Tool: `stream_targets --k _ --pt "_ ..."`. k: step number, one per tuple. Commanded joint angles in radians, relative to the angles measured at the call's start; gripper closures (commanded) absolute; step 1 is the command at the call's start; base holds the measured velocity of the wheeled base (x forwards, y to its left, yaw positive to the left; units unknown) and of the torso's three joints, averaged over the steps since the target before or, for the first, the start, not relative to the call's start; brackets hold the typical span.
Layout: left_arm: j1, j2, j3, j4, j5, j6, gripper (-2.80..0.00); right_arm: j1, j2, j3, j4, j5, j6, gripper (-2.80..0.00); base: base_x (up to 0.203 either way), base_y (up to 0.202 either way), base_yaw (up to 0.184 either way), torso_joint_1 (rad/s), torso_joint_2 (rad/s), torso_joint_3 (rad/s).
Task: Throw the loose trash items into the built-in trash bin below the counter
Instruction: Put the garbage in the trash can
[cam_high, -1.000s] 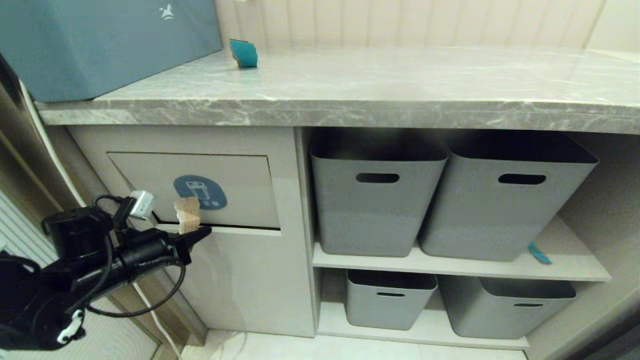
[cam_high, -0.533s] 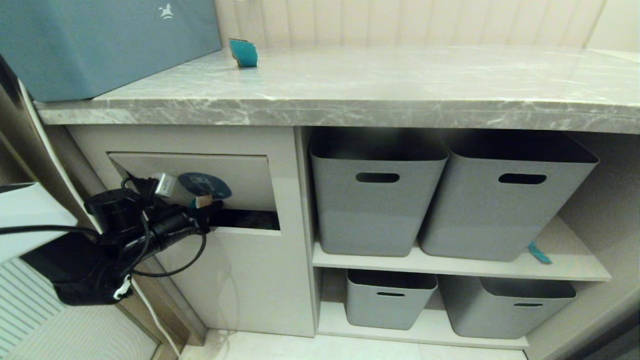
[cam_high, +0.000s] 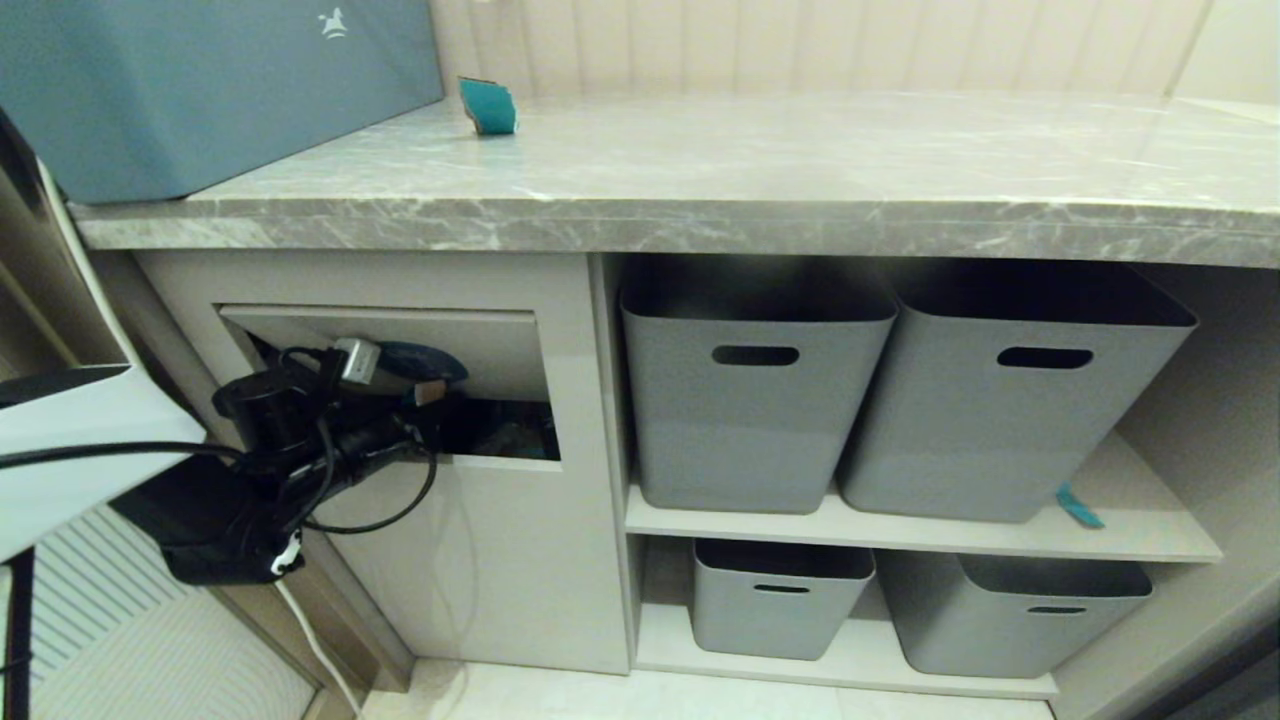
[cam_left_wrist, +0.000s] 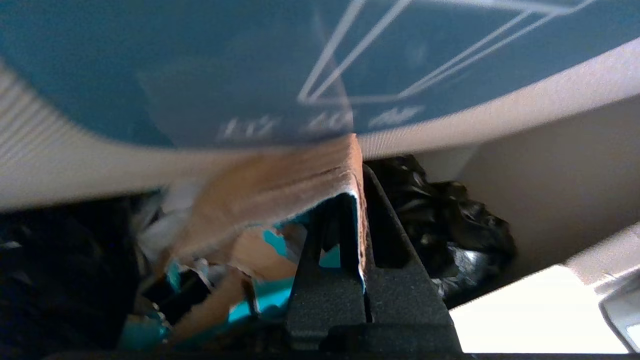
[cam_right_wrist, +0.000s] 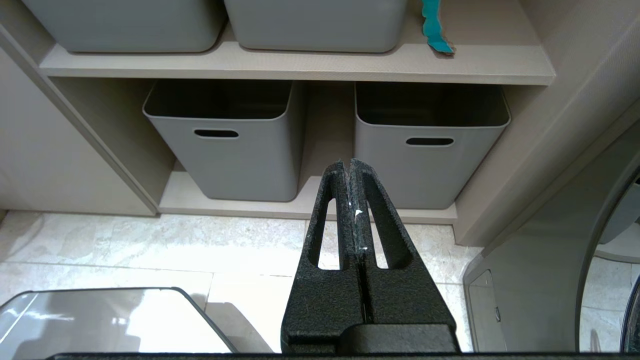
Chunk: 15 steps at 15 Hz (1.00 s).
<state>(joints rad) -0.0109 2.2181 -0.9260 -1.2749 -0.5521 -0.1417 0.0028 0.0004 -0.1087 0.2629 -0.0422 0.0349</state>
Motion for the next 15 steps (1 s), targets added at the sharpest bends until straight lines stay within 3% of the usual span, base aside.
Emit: stream_targets --k 1,2,3,4,7,12,15 --pt "-0.001 0.013 -0.023 -0.008 0.005 -0.002 0.00 0.000 0.001 0.000 0.001 -0.001 0.000 0.00 0.000 0.000 0.000 0.000 0.00 0.000" --pt "-0.008 0.018 -0.031 -0.008 0.020 -0.007 0.00 0.000 0.001 0.000 0.001 -0.001 0.000 0.00 0.000 0.000 0.000 0.000 0.00 0.000" --pt "-0.011 0.020 -0.033 -0.008 0.027 -0.022 -0.52 0.000 0.001 0.000 0.001 -0.001 0.000 0.00 0.000 0.000 0.000 0.000 0.00 0.000" --pt "-0.014 0.021 -0.033 -0.008 0.029 -0.027 -2.80 0.000 0.001 0.000 0.002 -0.001 0.000 0.00 0.000 0.000 0.000 0.000 0.00 0.000" --pt "-0.032 0.026 -0.062 -0.008 0.038 -0.039 -2.80 0.000 0.001 0.000 0.001 -0.001 0.000 0.00 0.000 0.000 0.000 0.000 0.00 0.000" --pt "-0.040 0.019 -0.063 -0.008 0.111 -0.048 -2.80 0.000 0.001 0.000 0.001 -0.001 0.000 0.00 0.000 0.000 0.000 0.000 0.00 0.000" --pt "-0.040 -0.020 0.003 -0.008 0.117 -0.047 -2.80 0.000 0.001 0.000 0.001 -0.001 0.000 0.00 0.000 0.000 0.000 0.000 0.00 0.000"
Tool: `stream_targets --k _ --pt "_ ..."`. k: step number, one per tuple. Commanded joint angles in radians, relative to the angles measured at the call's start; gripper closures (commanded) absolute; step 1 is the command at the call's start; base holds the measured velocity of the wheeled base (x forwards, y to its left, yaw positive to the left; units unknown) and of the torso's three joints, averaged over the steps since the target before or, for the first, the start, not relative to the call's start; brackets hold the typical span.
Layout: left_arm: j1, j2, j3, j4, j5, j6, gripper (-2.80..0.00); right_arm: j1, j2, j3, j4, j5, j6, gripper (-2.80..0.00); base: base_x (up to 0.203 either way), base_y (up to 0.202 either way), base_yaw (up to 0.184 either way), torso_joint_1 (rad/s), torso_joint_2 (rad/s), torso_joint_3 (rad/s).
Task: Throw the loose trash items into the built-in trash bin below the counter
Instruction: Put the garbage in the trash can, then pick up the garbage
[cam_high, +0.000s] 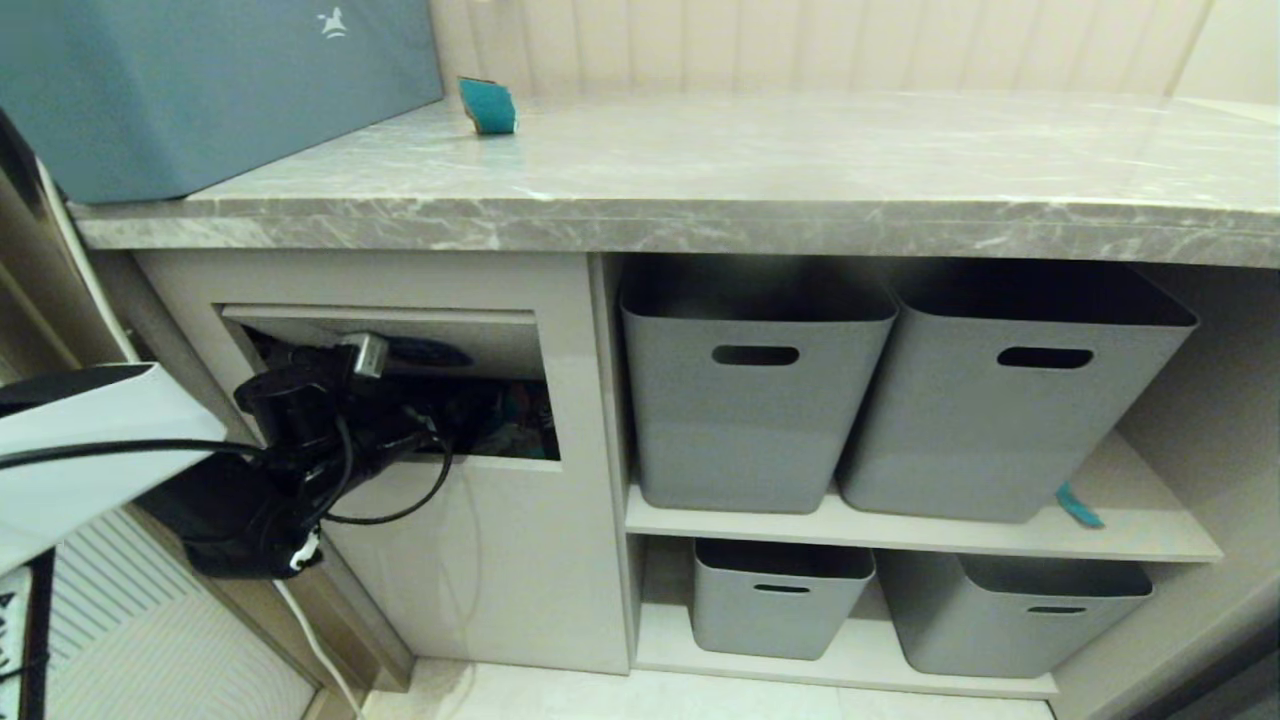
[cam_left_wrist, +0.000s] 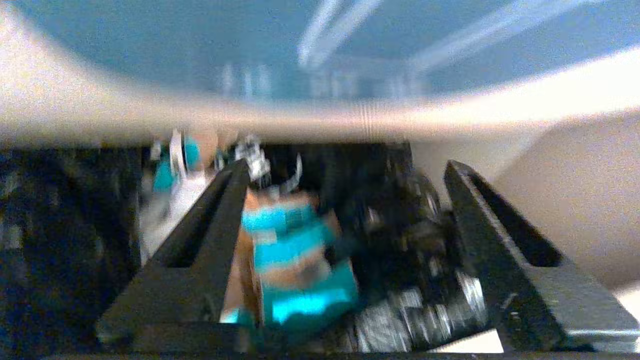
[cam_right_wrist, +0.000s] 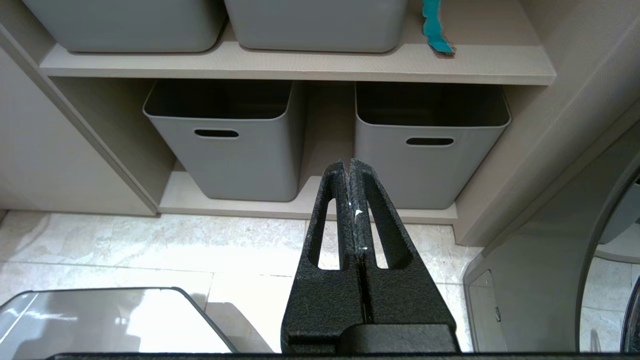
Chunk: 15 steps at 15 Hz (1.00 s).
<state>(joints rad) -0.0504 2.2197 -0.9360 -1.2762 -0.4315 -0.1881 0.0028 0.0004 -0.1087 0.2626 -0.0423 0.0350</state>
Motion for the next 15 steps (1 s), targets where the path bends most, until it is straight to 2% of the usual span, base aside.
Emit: stream_targets --k 1,4,5,12,13,15 --pt "0.000 -0.065 0.069 -0.006 0.000 -0.005 -2.80 0.000 0.001 0.000 0.001 -0.001 0.000 0.00 0.000 0.000 0.000 0.000 0.00 0.000" --pt "0.000 -0.221 0.249 -0.004 0.005 -0.028 -2.80 0.000 0.001 0.000 0.001 0.000 0.000 0.00 0.000 0.000 0.000 0.000 0.00 0.000" --pt "0.002 -0.276 0.309 -0.004 0.006 -0.032 0.00 0.000 0.001 0.000 0.001 -0.001 0.000 0.00 0.000 0.000 0.000 0.000 0.00 0.000" --pt "0.010 -0.695 0.673 0.012 0.004 -0.036 0.00 0.000 0.001 0.000 0.001 -0.001 0.000 0.00 0.000 0.000 0.000 0.000 0.00 0.000" --pt "0.015 -0.788 0.698 0.060 0.005 -0.034 0.00 0.000 0.001 0.000 0.001 -0.001 0.000 0.00 0.000 0.000 0.000 0.000 0.00 0.000" --pt "0.058 -1.005 0.724 0.258 0.039 -0.026 0.00 0.000 0.001 0.000 0.001 -0.001 0.000 0.00 0.000 0.000 0.000 0.000 0.00 0.000"
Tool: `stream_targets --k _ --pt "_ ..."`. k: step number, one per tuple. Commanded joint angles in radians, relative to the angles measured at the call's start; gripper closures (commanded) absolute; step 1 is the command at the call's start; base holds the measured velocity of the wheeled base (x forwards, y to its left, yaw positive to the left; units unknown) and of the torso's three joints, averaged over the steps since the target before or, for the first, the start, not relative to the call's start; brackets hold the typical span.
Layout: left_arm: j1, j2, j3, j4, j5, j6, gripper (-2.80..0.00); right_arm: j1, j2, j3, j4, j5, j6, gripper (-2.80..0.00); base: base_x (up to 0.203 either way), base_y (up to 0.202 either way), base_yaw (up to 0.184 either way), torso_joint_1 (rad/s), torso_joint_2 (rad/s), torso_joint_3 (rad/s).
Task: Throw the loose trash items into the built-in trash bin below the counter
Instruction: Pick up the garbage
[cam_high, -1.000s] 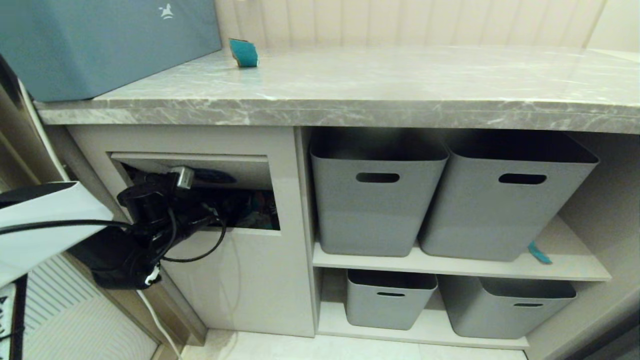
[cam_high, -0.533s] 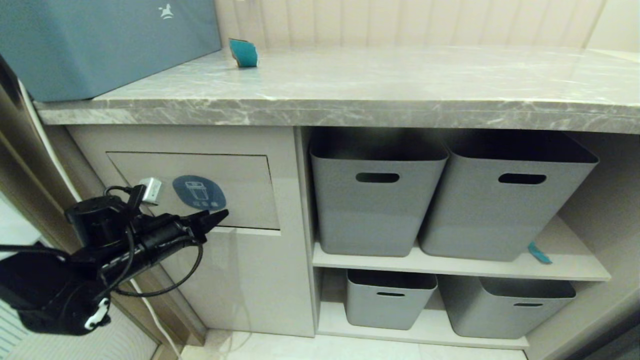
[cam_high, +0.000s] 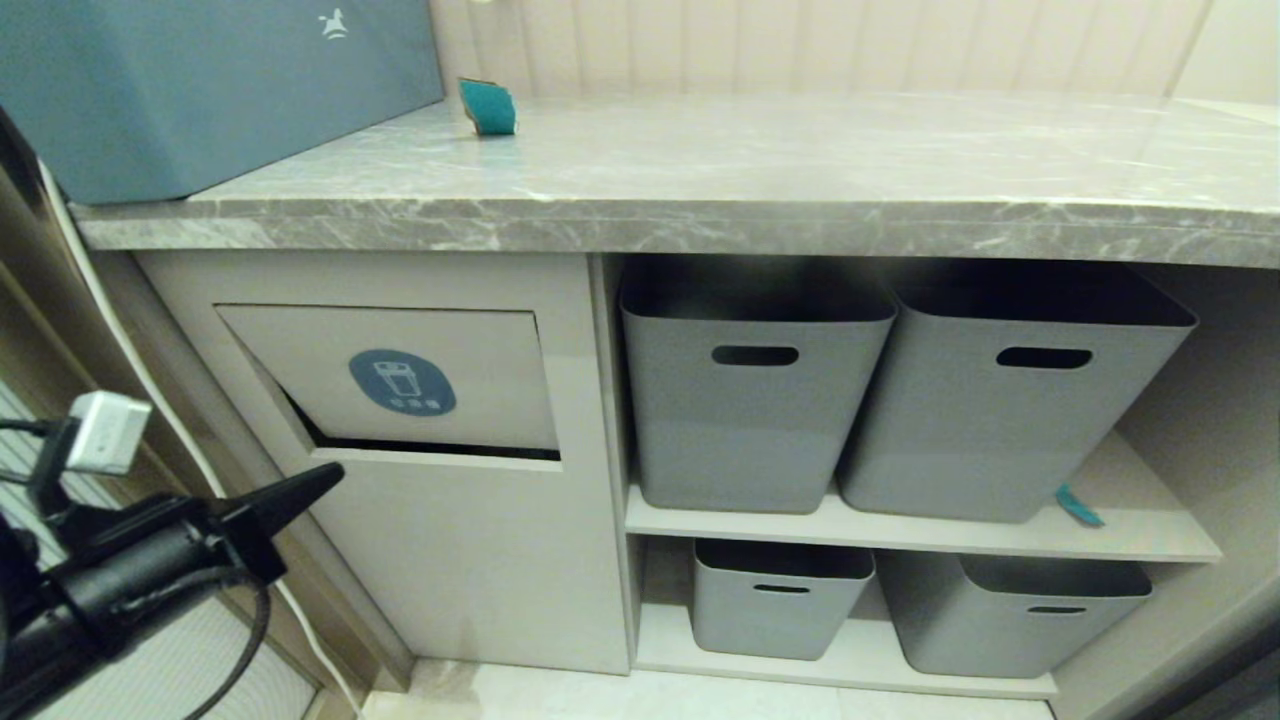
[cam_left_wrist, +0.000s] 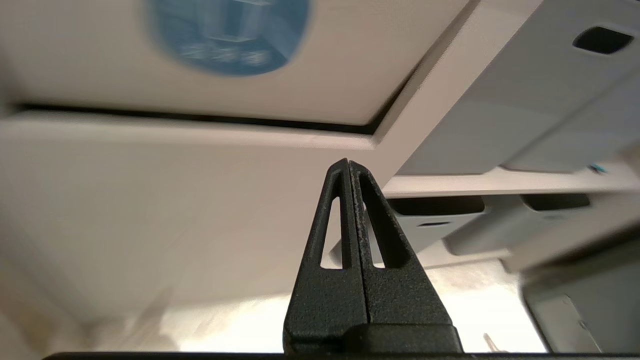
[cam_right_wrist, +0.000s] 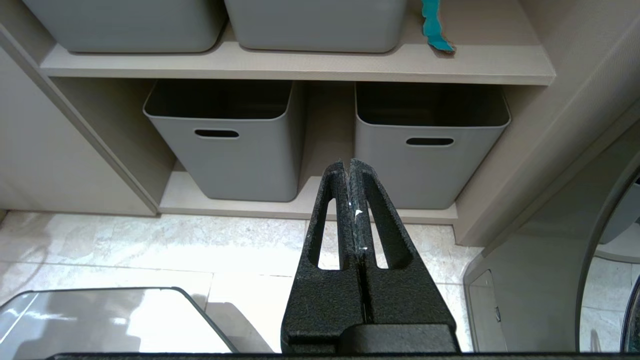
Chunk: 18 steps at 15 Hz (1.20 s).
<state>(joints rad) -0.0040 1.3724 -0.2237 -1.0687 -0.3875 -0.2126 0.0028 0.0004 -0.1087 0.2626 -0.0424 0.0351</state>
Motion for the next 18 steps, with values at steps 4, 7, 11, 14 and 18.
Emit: stream_targets --k 4,7,11,14,18 --pt "0.053 -0.608 0.088 0.471 0.138 0.016 0.00 0.000 0.001 0.000 0.001 -0.001 0.000 0.00 0.000 0.000 0.000 0.000 0.00 0.000" --pt "0.044 -0.980 0.163 0.746 0.248 0.075 0.00 0.000 0.001 0.000 0.001 -0.001 0.000 0.00 0.000 0.000 0.000 0.000 0.00 0.000" --pt "0.015 -1.356 0.212 1.016 0.354 0.190 0.00 0.000 0.001 0.000 0.001 -0.001 0.000 0.00 0.000 0.000 0.000 0.000 0.00 0.000" --pt "0.007 -1.371 0.227 1.066 0.381 0.207 0.00 0.000 0.001 0.000 0.001 -0.001 0.000 0.00 0.000 0.000 0.000 0.000 0.00 0.000" --pt "0.007 -1.371 0.226 1.067 0.383 0.206 0.00 0.000 0.001 0.000 0.001 -0.001 0.000 0.00 0.000 0.000 0.000 0.000 0.00 0.000"
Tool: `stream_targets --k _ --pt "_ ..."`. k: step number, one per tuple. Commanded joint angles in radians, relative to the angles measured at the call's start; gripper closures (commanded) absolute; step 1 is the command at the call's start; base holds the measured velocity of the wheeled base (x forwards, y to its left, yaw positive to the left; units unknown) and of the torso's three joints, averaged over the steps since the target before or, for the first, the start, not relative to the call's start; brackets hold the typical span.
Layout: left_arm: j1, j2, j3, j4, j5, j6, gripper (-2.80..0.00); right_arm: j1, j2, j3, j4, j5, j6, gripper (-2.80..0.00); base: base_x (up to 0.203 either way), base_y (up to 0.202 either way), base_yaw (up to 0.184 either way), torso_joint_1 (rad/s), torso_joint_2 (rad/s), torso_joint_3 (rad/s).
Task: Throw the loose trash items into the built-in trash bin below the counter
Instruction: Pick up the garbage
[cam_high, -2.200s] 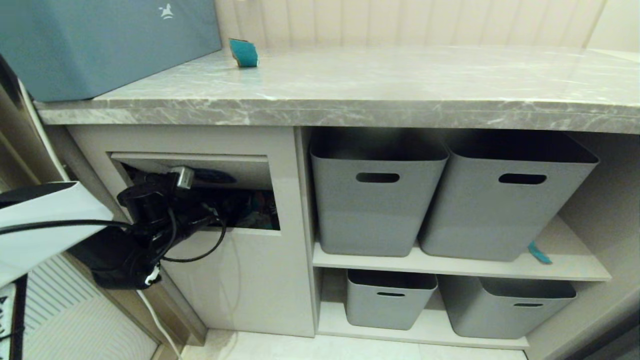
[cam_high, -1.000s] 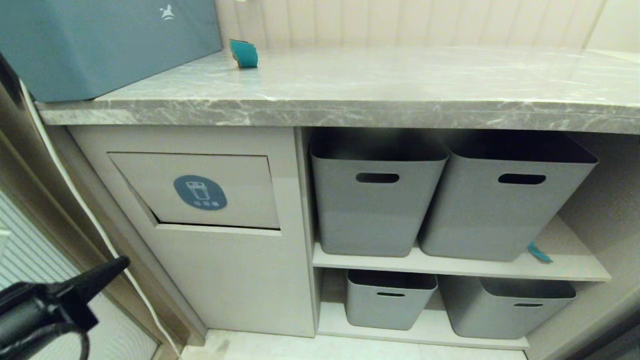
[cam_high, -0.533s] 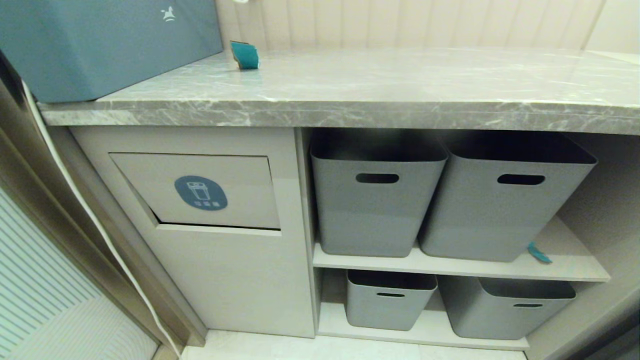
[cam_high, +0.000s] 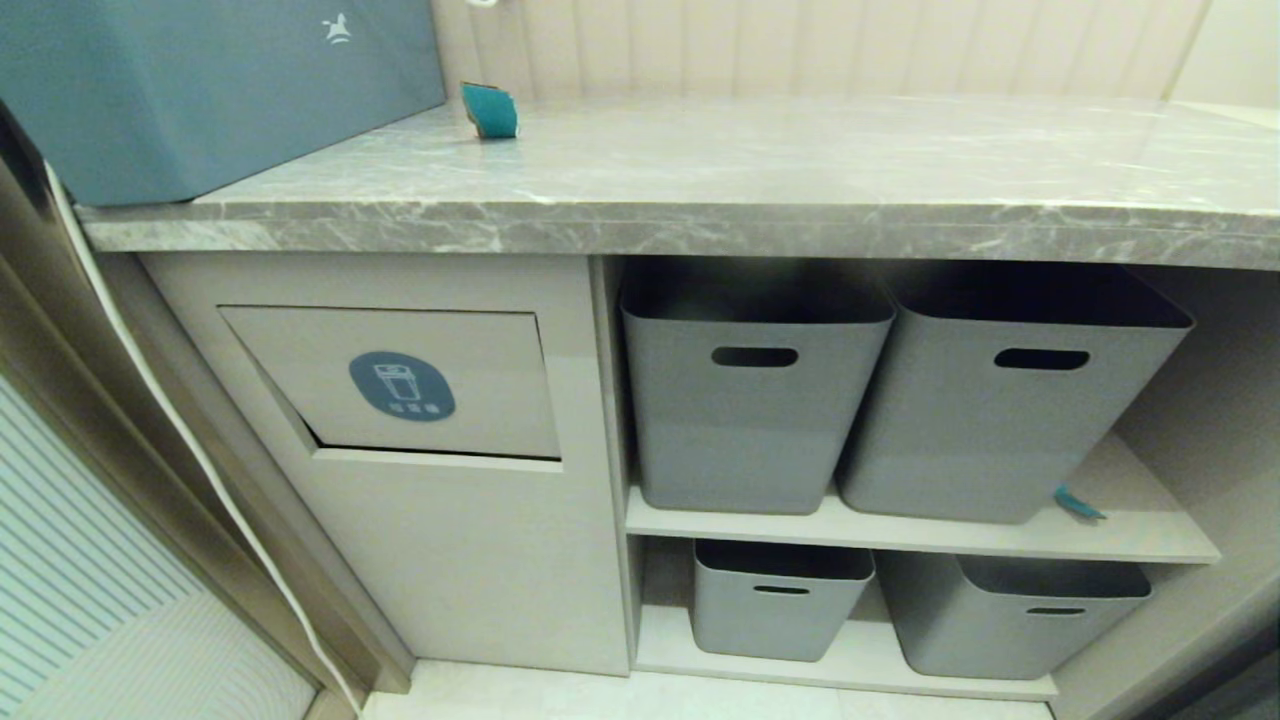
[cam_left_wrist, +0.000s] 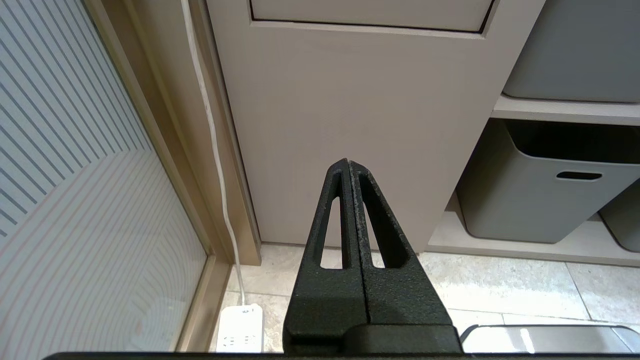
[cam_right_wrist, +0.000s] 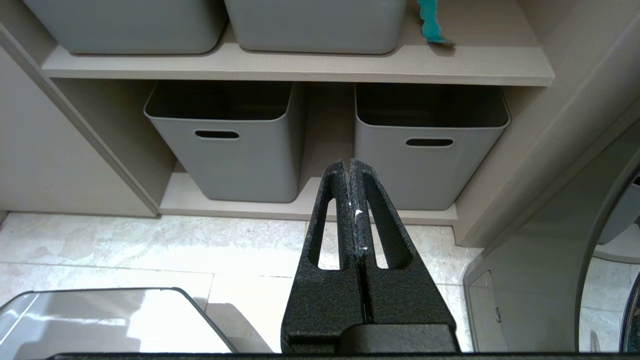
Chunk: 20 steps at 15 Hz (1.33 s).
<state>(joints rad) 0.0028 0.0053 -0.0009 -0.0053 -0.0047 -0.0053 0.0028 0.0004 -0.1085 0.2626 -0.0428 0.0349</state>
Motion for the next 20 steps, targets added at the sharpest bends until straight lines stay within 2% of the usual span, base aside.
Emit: stream_targets --k 1,7,9,10,12,14,17,20 --pt "0.000 -0.004 0.004 0.004 0.000 -0.001 0.00 0.000 0.001 0.000 0.002 0.000 0.000 0.00 0.000 0.000 0.000 0.000 0.00 0.000" --pt "0.000 -0.004 0.002 0.004 0.000 -0.001 0.00 0.000 0.002 -0.015 0.001 0.001 -0.005 0.00 0.000 0.000 0.000 0.000 0.00 0.000" --pt "0.000 -0.004 0.003 0.004 0.000 -0.001 0.00 0.000 0.072 -0.099 0.000 -0.001 -0.001 0.00 0.000 0.000 0.000 0.000 0.00 0.000" --pt "0.000 -0.004 0.004 0.004 0.000 -0.001 0.00 0.000 0.164 -0.157 -0.003 -0.009 0.026 0.00 0.000 0.000 0.000 0.000 0.00 0.000" --pt "0.000 -0.004 0.003 0.004 0.000 -0.001 0.00 -0.009 0.400 -0.277 -0.005 -0.053 0.141 0.00 0.000 0.000 0.000 0.000 0.00 0.000" --pt "0.000 -0.004 0.004 0.004 0.000 -0.001 0.00 -0.064 0.646 -0.387 -0.007 -0.100 0.330 0.00 0.000 0.000 0.000 0.000 0.00 0.000" --pt "0.000 -0.004 0.002 0.004 0.000 -0.001 0.00 -0.265 0.964 -0.486 -0.017 -0.112 0.601 0.00 0.000 0.000 0.000 0.000 0.00 0.000" --pt "0.000 -0.004 0.002 0.004 0.000 -0.001 0.00 -0.440 1.248 -0.531 -0.102 -0.030 0.761 0.00 0.000 0.000 0.000 0.000 0.00 0.000"
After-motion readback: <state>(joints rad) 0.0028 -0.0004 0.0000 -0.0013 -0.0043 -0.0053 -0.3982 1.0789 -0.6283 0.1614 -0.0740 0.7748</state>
